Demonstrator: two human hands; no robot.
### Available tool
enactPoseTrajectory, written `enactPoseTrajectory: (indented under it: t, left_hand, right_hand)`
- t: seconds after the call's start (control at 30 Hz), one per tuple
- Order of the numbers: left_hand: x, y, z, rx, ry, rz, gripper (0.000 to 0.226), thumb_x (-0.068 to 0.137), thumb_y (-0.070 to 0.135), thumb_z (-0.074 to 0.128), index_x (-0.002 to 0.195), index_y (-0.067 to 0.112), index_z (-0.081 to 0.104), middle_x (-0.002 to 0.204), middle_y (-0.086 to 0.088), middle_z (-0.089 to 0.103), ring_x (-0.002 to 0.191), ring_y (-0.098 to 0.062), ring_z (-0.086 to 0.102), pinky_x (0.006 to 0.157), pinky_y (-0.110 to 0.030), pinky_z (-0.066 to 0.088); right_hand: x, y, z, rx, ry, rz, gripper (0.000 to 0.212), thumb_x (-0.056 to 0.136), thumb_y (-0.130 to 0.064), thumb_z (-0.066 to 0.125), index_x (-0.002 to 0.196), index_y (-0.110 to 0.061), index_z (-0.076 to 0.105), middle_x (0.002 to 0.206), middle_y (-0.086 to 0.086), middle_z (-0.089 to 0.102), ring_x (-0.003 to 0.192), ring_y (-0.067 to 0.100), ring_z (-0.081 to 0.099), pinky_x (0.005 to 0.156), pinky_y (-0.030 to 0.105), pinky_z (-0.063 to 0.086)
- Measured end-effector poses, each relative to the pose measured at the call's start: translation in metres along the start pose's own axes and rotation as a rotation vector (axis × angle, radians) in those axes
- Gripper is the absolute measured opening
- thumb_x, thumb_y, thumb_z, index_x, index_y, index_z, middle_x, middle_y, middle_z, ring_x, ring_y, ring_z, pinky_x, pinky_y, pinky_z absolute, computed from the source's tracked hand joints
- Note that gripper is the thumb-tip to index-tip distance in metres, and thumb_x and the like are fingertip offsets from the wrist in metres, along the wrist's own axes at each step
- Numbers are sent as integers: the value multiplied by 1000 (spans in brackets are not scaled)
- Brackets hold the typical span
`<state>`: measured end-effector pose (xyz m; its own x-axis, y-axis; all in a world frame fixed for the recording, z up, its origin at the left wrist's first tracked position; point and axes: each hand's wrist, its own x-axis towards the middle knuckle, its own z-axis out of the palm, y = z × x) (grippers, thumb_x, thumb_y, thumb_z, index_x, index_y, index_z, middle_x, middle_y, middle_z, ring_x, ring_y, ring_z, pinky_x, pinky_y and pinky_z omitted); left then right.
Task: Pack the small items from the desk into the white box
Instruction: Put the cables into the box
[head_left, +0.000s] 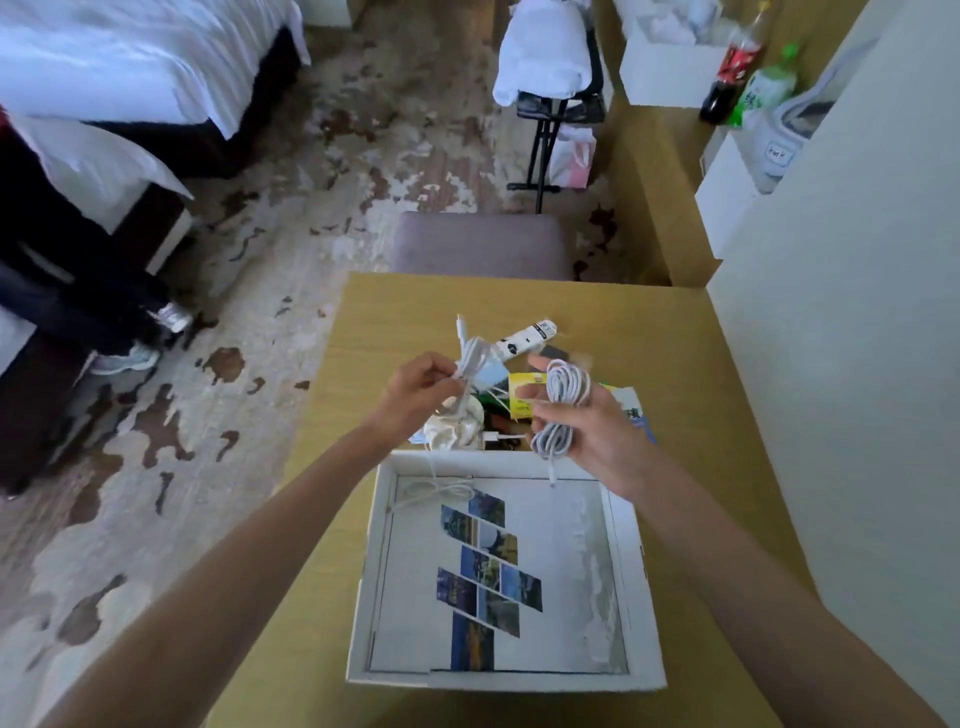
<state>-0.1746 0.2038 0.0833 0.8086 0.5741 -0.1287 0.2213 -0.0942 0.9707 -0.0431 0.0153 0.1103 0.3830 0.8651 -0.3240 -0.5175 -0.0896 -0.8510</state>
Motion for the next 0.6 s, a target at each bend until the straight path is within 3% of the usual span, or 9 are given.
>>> enactPoseTrajectory:
  t: [0.13,0.2,0.27,0.37,0.43,0.6]
  left_hand:
    - [-38,-1,-32,-76,74,-25,11,91,1,55,87,11,54,74,-7,54,64,-11,55,61,-24,49]
    - [-56,-5,-46,-95,81,-26,4,92,5,55,92,10,54,82,-12,53,70,-19,57,64,-32,53]
    - [-71,-10,-58,-88,94,-3,5,93,8,55,91,13,54,85,-8,54,66,-15,59,61,-30,56]
    - [-86,-18,-73,-52,130,11,7,93,8,54,89,14,52,79,1,56,61,-9,57,56,-29,53]
    - [-95,-25,-80,-41,124,13,5,93,9,53,91,11,49,78,0,63,58,-6,57,55,-31,51]
    - [-110,-37,-92,-37,68,2,8,94,15,52,93,15,44,92,1,75,62,-8,62,53,-30,45]
  right_hand:
    - [-9,19,41,-736,-131,-121,53,87,-3,65,130,-30,49,102,-5,65,81,1,60,71,15,48]
    - [-13,38,59,-1095,-189,-218,55,88,-12,63,135,-35,43,117,-7,61,96,-1,57,75,11,44]
    - [-16,62,72,-1428,-235,-348,60,88,-13,58,141,-31,38,131,-1,55,109,13,55,84,27,48]
    - [-14,103,87,-1891,-322,-522,67,82,-6,59,143,-18,33,124,9,56,104,29,57,81,41,48]
    - [-10,127,93,-2044,-344,-540,74,76,-4,66,141,-16,32,120,11,56,99,29,60,78,41,48]
    - [1,157,98,-2116,-268,-491,78,73,-8,75,141,-13,37,123,14,56,104,31,61,82,45,52]
